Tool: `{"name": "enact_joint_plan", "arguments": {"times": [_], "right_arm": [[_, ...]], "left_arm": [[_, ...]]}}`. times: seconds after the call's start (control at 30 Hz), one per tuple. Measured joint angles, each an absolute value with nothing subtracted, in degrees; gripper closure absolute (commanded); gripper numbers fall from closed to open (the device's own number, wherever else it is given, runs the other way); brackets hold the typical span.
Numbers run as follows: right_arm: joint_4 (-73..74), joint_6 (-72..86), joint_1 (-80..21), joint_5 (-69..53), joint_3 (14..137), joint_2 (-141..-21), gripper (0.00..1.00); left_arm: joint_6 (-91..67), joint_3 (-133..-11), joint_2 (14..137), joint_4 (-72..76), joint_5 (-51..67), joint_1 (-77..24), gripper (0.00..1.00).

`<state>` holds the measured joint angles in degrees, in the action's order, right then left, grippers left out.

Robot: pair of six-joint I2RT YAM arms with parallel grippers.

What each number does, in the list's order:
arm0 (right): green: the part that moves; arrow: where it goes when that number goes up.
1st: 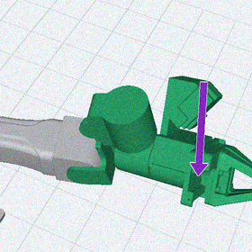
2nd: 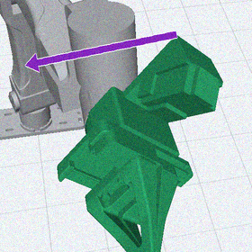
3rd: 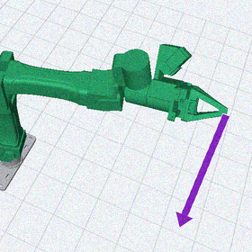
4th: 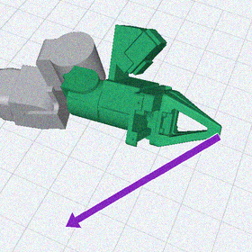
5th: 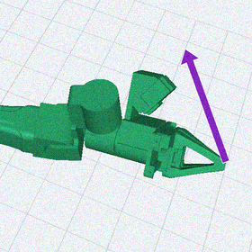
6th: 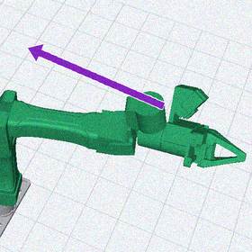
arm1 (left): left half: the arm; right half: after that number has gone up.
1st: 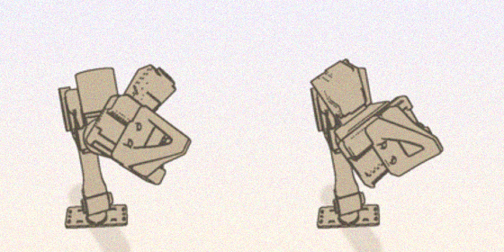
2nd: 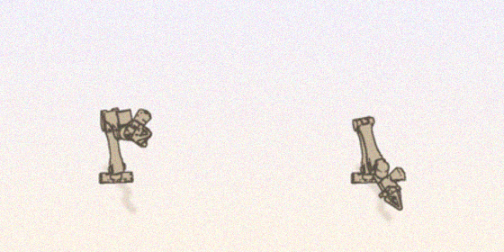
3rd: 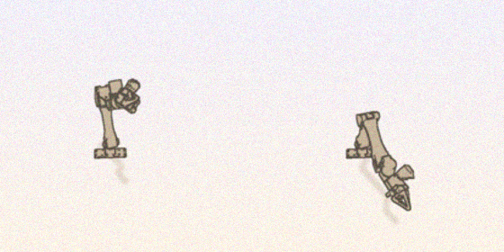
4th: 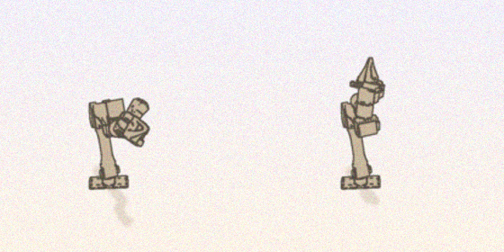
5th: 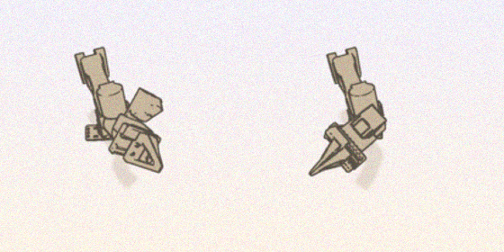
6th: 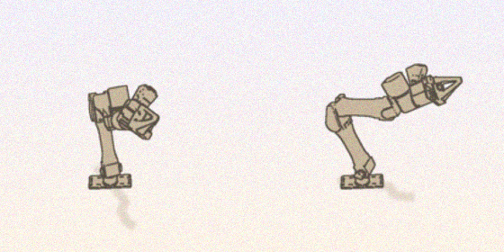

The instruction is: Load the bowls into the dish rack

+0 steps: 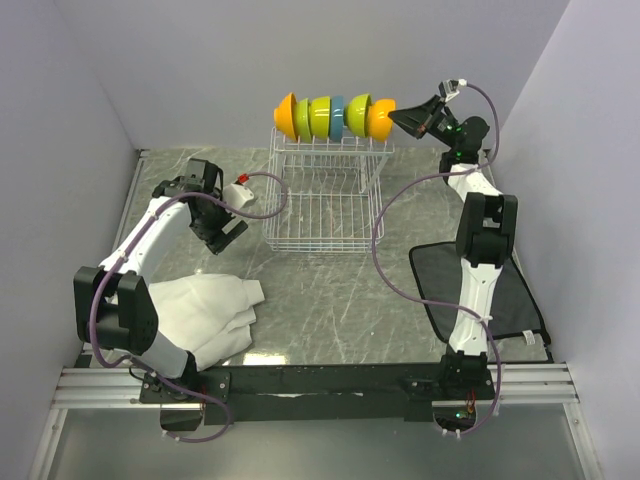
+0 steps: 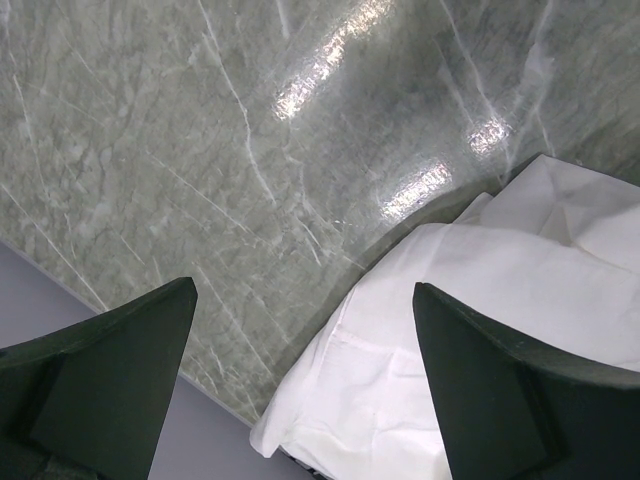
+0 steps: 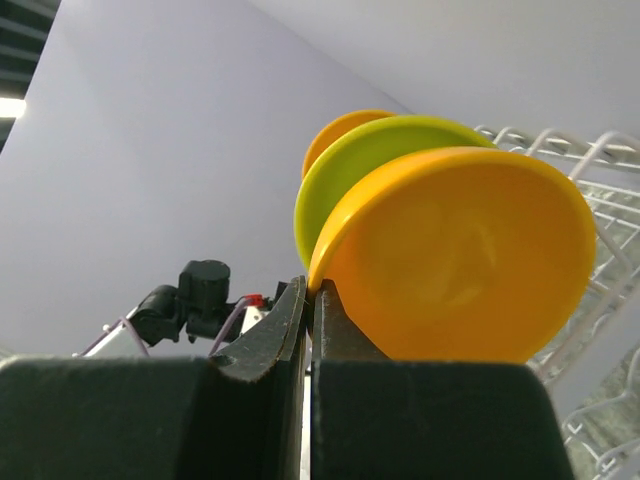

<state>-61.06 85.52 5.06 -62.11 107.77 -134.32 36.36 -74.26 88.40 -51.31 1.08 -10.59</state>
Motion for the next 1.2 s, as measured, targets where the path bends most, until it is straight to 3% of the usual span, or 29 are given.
{"name": "enact_joint_plan", "arguments": {"times": [0.27,0.4,1.2], "right_arm": [[-60.2,84.4,5.0,-61.9,107.8,-135.0,0.96],[-60.1,84.1,5.0,-62.0,108.0,-135.0,1.00],[-63.2,83.2,3.7,-68.4,118.0,-139.4,1.00]], "left_arm": [[36.2,-74.3,88.4,-51.3,0.9,-10.9,0.03],[36.2,-74.3,88.6,-51.2,0.7,-11.2,0.03],[35.8,-74.2,90.7,-50.4,0.6,-12.4,0.03]]}}
